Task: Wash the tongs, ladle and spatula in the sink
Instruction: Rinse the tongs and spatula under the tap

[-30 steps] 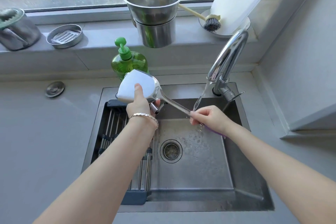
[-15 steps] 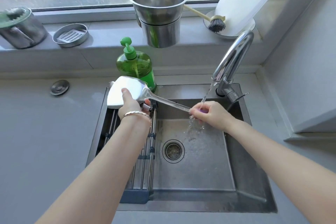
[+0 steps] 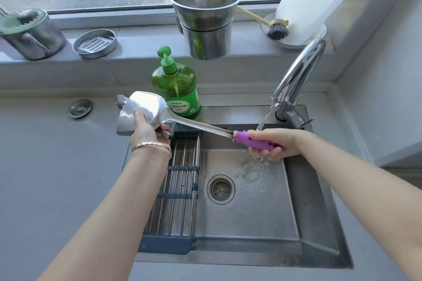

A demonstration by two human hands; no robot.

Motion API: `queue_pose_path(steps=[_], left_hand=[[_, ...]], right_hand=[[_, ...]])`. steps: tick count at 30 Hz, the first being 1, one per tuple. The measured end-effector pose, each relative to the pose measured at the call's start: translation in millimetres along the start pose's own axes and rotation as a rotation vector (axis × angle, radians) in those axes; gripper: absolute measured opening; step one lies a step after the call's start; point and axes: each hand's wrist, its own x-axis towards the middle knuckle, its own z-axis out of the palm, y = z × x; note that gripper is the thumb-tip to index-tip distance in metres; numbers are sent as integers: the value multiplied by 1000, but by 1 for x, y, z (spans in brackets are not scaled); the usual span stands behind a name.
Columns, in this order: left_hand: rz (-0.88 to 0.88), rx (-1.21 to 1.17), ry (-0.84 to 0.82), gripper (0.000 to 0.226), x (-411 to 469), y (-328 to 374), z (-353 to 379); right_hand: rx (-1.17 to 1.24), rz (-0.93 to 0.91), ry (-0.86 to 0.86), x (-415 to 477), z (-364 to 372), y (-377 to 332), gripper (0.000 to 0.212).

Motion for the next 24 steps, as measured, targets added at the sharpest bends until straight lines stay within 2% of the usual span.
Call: queue_pose_path(steps=[1,2,4,5,6,8,10,13,16,18,20,24], left_hand=[[-7,-11,-8,34,0,1,1],[-13,-15,-7,33,1,0,2],[-24,-11,12,35,1,-2,4],[-25,-5,28,36,1,-4,4],[-20,5,47,37,0,-7,4],[-10,30,90,37,-2,-10,4],[-9,43,103,38,-4,-13,2],[-9,49,96,39,-3,-14,-2],[1,57,76,31,3,-10,-8],[7,60,53,30,5,-9,-10],[15,47,32,30,3,-9,-8],[-8,-22,52,34,-1,-7,-3]], right_hand=[[99,-35,85,2,-1,3,49],[69,-73,280,6,0,7,52],[-214,-119,749,15,7,11,59],[-389,-106,921,18,13,13,61],[-555,-81,1016,20,19,16,61],[-768,-77,1021,21,29,17,60],[-795,-123,909,21,37,12,62],[-569,-93,656,24,40,3,58],[-256,52,208,20,33,-1,50],[-151,98,75,14,31,-1,49],[-193,40,176,19,31,-2,47],[-467,-181,808,36,39,1,49]])
